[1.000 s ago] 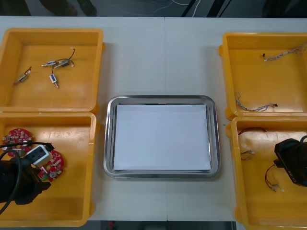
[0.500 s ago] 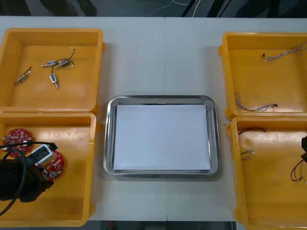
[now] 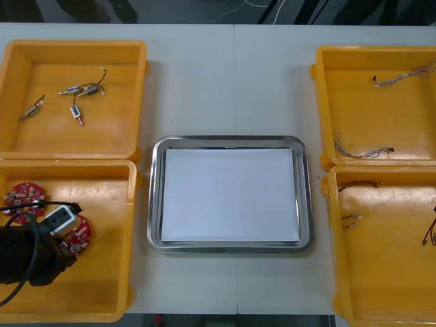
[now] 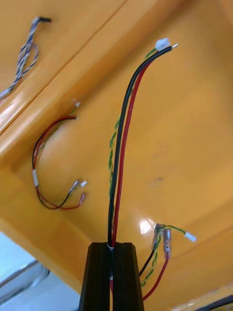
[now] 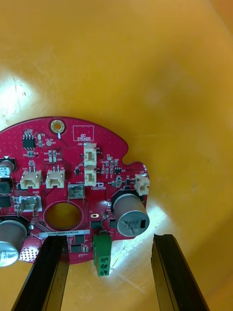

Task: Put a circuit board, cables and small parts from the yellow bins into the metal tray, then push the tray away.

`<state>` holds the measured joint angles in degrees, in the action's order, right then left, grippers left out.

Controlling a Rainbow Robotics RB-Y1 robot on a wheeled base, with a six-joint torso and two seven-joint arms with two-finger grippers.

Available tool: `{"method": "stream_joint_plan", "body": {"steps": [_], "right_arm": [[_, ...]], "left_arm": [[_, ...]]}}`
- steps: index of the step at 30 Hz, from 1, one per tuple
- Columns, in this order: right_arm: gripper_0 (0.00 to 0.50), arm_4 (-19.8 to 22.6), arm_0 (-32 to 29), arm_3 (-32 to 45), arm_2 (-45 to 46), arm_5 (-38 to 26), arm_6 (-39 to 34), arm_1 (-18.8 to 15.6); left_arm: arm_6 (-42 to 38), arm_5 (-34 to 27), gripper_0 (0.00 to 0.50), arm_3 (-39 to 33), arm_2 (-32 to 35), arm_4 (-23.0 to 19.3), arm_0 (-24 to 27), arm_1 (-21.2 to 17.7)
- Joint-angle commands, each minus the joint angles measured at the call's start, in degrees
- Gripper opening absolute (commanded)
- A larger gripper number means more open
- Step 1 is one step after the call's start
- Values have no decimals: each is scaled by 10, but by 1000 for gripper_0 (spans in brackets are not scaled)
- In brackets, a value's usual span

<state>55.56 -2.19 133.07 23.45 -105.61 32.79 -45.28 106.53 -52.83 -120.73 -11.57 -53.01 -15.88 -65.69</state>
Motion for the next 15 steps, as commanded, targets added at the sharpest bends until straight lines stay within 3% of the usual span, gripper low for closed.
{"method": "stream_joint_plan", "body": {"steps": [1, 9, 14, 15], "right_arm": [[0, 49, 9, 25, 10, -4, 83, -62], [0, 96, 48, 51, -33, -5, 202, -131], [0, 108, 81, 79, -71, -5, 211, -159], [0, 116, 90, 81, -81, -4, 207, -160]], "left_arm": [[45, 8, 500, 2, -12, 6, 13, -24], [45, 13, 500, 6, -15, 10, 13, -24], [45, 15, 500, 6, -18, 12, 13, -24], [44, 17, 400, 6, -20, 12, 13, -24]]}}
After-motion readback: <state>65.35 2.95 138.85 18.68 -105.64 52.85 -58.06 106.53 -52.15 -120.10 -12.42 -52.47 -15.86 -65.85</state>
